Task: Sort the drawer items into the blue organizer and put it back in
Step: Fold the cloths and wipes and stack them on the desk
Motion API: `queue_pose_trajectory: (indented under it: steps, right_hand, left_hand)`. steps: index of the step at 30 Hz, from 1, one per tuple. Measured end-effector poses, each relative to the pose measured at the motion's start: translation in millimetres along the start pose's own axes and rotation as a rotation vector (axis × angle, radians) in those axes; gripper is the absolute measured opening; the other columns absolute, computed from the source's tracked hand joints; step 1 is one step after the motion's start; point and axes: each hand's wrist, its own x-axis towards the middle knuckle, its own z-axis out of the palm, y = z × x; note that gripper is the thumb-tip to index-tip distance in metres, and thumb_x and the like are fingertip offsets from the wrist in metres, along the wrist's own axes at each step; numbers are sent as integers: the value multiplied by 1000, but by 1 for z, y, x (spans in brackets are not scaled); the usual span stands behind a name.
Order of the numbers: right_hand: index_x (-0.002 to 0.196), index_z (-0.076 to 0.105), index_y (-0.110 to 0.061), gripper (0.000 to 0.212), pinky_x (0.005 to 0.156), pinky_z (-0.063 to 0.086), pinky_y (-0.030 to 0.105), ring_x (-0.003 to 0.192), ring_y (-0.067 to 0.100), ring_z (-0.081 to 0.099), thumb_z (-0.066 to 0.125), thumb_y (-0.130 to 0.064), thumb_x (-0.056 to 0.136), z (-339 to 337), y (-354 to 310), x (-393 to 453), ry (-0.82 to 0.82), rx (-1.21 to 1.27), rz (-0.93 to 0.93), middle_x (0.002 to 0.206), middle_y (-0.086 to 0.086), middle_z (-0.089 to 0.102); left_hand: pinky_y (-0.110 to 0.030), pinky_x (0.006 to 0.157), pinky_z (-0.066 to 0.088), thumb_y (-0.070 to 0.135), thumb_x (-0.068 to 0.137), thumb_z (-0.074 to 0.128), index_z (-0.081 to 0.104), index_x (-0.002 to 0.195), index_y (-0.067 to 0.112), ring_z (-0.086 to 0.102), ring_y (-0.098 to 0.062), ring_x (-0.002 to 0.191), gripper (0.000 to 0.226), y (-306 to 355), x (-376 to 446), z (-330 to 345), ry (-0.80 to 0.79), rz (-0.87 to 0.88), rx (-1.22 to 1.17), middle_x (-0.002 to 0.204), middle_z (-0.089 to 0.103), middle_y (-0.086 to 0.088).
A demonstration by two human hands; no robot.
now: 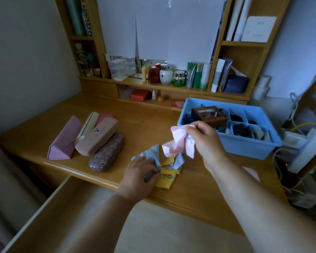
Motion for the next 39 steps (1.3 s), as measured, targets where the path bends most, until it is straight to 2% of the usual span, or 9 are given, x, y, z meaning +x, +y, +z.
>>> queue_pose_trajectory:
  steps: [2, 6, 10, 14, 19, 26, 30, 33, 39]
  right_hand:
    - [72, 60, -21, 19, 63, 41, 26, 75, 10, 58, 57, -27, 89, -9, -14, 1, -38, -25, 6, 72, -9, 63]
    - [80, 62, -22, 12, 60, 41, 17, 75, 4, 57, 57, -26, 90, -26, -27, -11, -133, -270, -159, 79, -8, 64]
    - [77, 64, -29, 11, 60, 42, 16, 71, 1, 59, 62, -26, 88, -40, -36, -32, -280, -372, -283, 74, -8, 65]
    - [86, 64, -32, 12, 57, 40, 12, 67, -5, 58, 72, -25, 82, -65, -40, -46, -284, -393, -255, 73, -10, 65]
    - [82, 60, -37, 25, 56, 39, 7, 64, -9, 56, 75, -17, 78, -116, -43, -58, -265, -478, -217, 72, -11, 64]
    - [55, 49, -18, 38, 50, 29, 26, 42, 7, 35, 58, -31, 91, -152, -32, -68, -135, -462, -124, 41, -8, 37]
    - [58, 58, -16, 34, 66, 52, 31, 62, 11, 63, 61, -27, 89, -156, -23, -70, -167, -465, -44, 65, -1, 67]
    - [76, 72, -22, 14, 52, 49, 15, 61, 5, 67, 68, -10, 83, -153, -19, -67, -171, -204, 59, 70, -3, 73]
    - [84, 70, -16, 7, 77, 57, 30, 82, 13, 71, 65, -14, 87, -145, -15, -59, -138, -75, 16, 82, -2, 74]
  left_hand:
    - [-33, 97, 36, 31, 85, 65, 70, 91, 22, 57, -15, 102, 13, 10, -1, -4, -42, -54, 106, 100, 67, 7]
    - [-21, 77, 45, 32, 85, 66, 65, 102, 25, 61, -11, 94, 19, 49, 11, -25, 343, -165, -209, 98, 66, 10]
    - [-9, 77, 48, 24, 81, 72, 51, 116, 39, 58, 7, 95, 44, 103, 30, -43, 168, -149, -588, 107, 61, 16]
    - [-13, 54, 43, 15, 83, 67, 66, 72, 34, 57, 4, 58, 21, 127, 36, -56, 178, -168, -436, 64, 67, 12]
    - [-22, 48, 42, 24, 83, 68, 69, 69, 24, 51, -3, 50, 15, 134, 32, -65, 65, -174, -372, 59, 65, 7]
    - [-20, 41, 34, 42, 90, 57, 62, 60, 16, 40, -11, 38, 40, 147, 21, -60, -69, -319, -397, 41, 49, 2]
    - [-18, 40, 42, 40, 92, 54, 65, 73, 9, 50, -11, 36, 38, 148, 19, -51, -103, -448, -565, 44, 57, -3]
    - [-21, 50, 53, 34, 82, 66, 65, 80, 5, 67, -16, 53, 29, 147, 24, -49, -104, -500, -733, 58, 69, -7]
    - [-10, 54, 46, 13, 82, 70, 71, 82, 20, 63, 1, 62, 8, 143, 28, -48, -7, -251, -577, 67, 70, 10]
